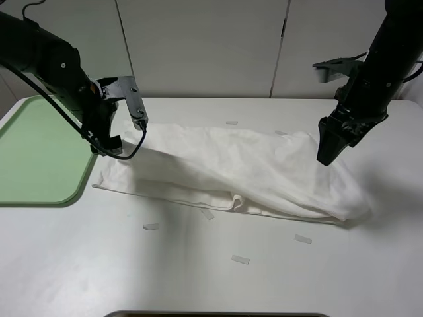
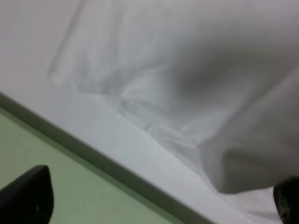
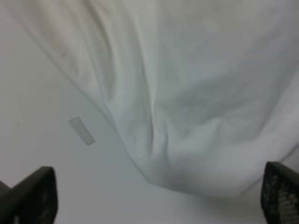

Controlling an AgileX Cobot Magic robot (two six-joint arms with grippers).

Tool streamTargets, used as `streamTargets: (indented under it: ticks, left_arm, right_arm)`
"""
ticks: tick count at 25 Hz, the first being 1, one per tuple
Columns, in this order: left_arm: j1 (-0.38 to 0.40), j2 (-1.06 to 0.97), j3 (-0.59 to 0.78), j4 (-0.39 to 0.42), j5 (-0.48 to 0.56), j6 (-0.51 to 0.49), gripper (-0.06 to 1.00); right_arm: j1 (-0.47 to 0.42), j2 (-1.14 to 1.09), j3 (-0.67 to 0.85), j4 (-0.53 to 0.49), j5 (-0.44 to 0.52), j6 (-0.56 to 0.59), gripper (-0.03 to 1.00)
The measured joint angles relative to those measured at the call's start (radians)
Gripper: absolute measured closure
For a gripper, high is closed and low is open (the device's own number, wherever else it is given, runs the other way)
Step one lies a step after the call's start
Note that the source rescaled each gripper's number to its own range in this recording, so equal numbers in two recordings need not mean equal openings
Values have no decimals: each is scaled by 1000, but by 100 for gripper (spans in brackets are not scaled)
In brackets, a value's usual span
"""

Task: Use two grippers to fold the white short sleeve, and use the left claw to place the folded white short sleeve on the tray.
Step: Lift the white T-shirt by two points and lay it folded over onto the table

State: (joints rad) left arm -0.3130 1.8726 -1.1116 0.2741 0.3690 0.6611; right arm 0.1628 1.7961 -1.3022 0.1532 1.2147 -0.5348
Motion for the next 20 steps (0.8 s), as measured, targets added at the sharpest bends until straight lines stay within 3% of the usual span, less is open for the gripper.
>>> streamTargets:
  ticks: [6, 20]
  left_arm:
    - [0, 3, 2, 0, -29, -16, -4]
    - [-8, -10, -44, 0, -9, -39, -4]
  right_arm:
    - [0, 0, 0, -4, 0, 7, -2]
    - [0, 0, 0, -5, -9, 10, -3]
